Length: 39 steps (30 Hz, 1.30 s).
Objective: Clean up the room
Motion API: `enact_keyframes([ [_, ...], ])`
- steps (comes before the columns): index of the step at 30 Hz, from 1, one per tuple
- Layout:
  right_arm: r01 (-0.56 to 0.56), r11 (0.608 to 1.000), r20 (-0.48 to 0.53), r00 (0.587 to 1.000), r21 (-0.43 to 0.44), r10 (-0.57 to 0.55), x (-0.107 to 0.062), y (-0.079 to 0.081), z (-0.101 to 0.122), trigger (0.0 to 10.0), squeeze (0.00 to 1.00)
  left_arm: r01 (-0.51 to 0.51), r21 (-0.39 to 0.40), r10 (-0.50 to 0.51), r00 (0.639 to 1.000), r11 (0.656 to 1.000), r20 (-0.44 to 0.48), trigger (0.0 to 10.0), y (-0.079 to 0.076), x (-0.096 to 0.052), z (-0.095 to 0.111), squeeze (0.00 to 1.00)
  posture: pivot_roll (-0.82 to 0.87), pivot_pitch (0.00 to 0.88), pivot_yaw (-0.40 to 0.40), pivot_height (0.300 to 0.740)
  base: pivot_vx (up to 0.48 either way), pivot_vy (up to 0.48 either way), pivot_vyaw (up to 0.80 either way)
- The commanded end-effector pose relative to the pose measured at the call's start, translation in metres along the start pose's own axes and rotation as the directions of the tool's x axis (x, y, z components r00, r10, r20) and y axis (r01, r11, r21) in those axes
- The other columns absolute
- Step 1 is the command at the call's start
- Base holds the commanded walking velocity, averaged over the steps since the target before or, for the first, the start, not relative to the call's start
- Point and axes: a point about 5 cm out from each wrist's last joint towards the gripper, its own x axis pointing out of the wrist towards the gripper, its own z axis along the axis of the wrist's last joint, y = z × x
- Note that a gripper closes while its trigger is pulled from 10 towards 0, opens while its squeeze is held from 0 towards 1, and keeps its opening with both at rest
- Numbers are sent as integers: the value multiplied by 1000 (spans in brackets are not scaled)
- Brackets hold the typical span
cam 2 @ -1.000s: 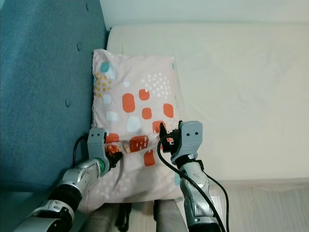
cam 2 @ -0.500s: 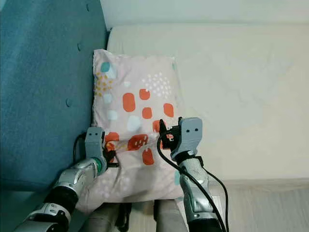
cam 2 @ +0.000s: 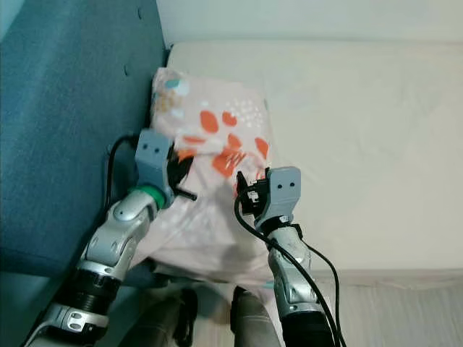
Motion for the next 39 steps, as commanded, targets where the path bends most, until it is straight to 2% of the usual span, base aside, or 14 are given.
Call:
enact_keyframes([
  [1, 17, 1000, -12, 1000, -1, -17, -3, -4, -5, 10000, 0, 9, 66, -15, 995, 998, 99, 10000, -7, 4, 23, 0, -117, 126, 73, 740, 0, 0, 0],
  [7, 20, 999, -35, 999, -31, -21, -5, -6, -11, 10000, 0, -6, 179, -36, 972, 984, 231, 10000, -25, 18, 58, 0, -122, 123, 76, 740, 0, 0, 0],
  [9, -43, 998, -130, 991, -45, 37, -6, 2, -25, 10000, 0, -2, 184, -45, 966, 983, 253, 10000, -32, 26, 66, 0, -131, 123, 79, 740, 0, 0, 0],
  [13, -122, 991, -208, 969, 47, 129, -12, 16, -39, 10000, 0, 8, 186, -58, 963, 982, 265, 10000, -39, 32, 74, 0, -129, 128, 81, 740, 0, 0, 0],
  [17, -131, 989, -230, 963, 69, 144, -23, 18, -41, 10000, 0, 12, 199, -63, 966, 980, 251, 10000, -42, 34, 71, 0, -126, 140, 73, 740, 0, 0, 0],
  [20, -79, 996, -253, 964, 42, 87, -41, 11, -40, 10000, 0, 23, 212, -73, 970, 977, 231, 10000, -44, 34, 64, 0, -126, 147, 70, 740, 0, 0, 0],
  [21, -47, 999, -282, 958, -3, 45, -72, 4, -41, 10000, 0, 31, 214, -77, 975, 976, 209, 10000, -47, 33, 58, 0, -149, 172, 77, 740, 0, 0, 0],
  [22, -45, 999, -297, 954, -9, 41, -85, 3, -41, 10000, 0, 33, 215, -77, 976, 976, 202, 10000, -48, 32, 56, 0, -153, 174, 78, 740, 0, 0, 0],
  [27, -55, 998, -334, 941, 2, 52, -105, 5, -44, 10000, 0, 36, 214, -79, 978, 976, 195, 10000, -49, 32, 53, 0, -167, 184, 82, 740, 0, 0, 0],
  [30, -69, 997, -441, 894, 42, 80, -126, 7, -66, 10000, 0, 35, 209, -77, 978, 977, 194, 10000, -50, 34, 52, 0, -159, 192, 87, 740, 0, 0, 0],
  [32, -63, 997, -457, 887, 32, 71, -123, 4, -73, 10000, 0, 33, 211, -75, 978, 977, 196, 10000, -50, 34, 52, 0, -150, 191, 89, 740, 0, 0, 0],
  [33, -42, 999, -478, 878, -3, 35, -109, -5, -85, 10000, 0, 26, 215, -69, 978, 976, 197, 10000, -47, 34, 53, 0, -136, 192, 91, 740, 0, 0, 0],
  [37, -34, 999, -495, 869, -16, 22, -106, -8, -88, 10000, 0, 22, 218, -66, 978, 976, 197, 10000, -46, 34, 53, 0, -131, 192, 90, 740, 0, 0, 0],
  [39, -29, 997, -556, 831, -74, -18, -104, -16, -96, 10000, 0, 13, 227, -58, 979, 974, 194, 10000, -43, 33, 52, 0, -116, 191, 86, 740, 0, 0, 0],
])
